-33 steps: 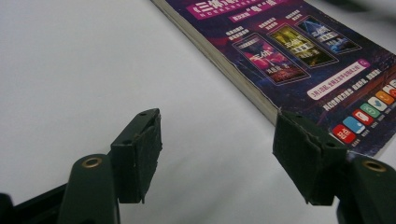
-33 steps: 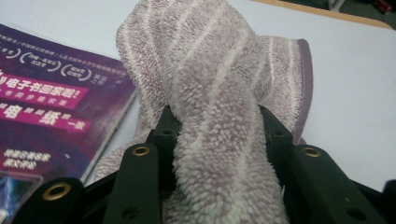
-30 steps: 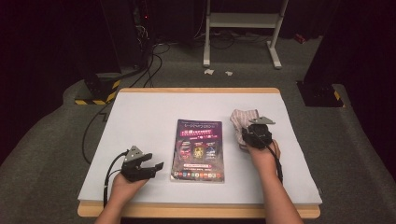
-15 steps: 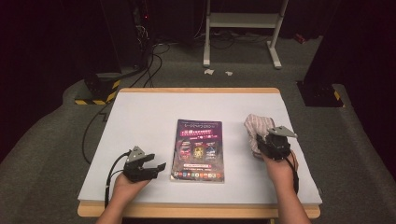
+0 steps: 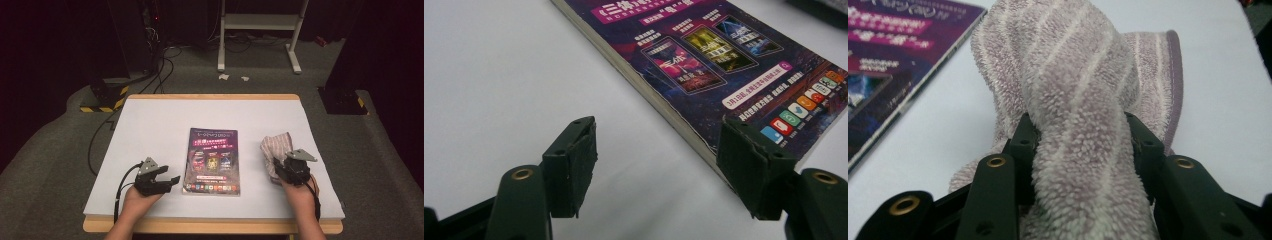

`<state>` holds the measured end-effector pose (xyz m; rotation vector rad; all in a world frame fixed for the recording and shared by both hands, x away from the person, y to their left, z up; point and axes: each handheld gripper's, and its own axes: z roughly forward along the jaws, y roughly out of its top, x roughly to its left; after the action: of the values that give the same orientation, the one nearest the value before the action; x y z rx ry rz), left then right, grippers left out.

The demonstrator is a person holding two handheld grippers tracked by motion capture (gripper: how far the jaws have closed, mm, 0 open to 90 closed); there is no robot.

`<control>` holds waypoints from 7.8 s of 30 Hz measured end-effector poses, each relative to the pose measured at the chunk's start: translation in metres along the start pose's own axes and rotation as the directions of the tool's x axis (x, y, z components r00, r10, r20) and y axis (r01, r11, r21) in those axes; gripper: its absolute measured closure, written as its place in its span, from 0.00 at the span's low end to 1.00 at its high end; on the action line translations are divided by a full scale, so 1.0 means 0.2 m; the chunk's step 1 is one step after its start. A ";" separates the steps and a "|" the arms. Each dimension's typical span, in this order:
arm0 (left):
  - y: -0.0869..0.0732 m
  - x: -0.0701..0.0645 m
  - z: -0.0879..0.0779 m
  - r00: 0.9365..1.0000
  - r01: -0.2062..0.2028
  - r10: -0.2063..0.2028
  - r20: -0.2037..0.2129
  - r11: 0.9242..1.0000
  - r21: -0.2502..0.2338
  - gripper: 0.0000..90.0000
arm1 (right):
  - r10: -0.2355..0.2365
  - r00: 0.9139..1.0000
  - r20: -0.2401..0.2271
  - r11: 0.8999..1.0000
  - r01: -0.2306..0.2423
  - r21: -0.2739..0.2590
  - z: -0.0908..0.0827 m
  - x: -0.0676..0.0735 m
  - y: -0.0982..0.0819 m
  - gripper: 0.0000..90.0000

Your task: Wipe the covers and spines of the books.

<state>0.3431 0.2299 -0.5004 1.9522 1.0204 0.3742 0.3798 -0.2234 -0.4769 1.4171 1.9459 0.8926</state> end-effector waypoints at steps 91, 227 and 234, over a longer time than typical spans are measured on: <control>0.00 -0.15 0.13 0.997 -0.021 0.014 0.069 0.995 0.098 0.39 | -0.126 0.937 -0.327 0.987 0.153 0.056 0.03 0.60 -0.11 0.37; 0.02 -0.28 0.16 0.995 -0.074 0.068 0.072 0.993 0.091 0.48 | -0.053 0.959 -0.280 0.996 0.031 -0.082 0.01 0.59 -0.06 0.66; 0.02 -0.18 0.09 0.999 -0.032 0.031 0.020 0.998 0.052 0.47 | -0.048 0.963 -0.265 0.996 0.025 -0.090 0.02 0.57 -0.05 0.75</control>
<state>0.3335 0.1897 -0.5025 2.0167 0.9971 0.3487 0.3447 -0.1151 -0.4936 1.2599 2.0929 1.1875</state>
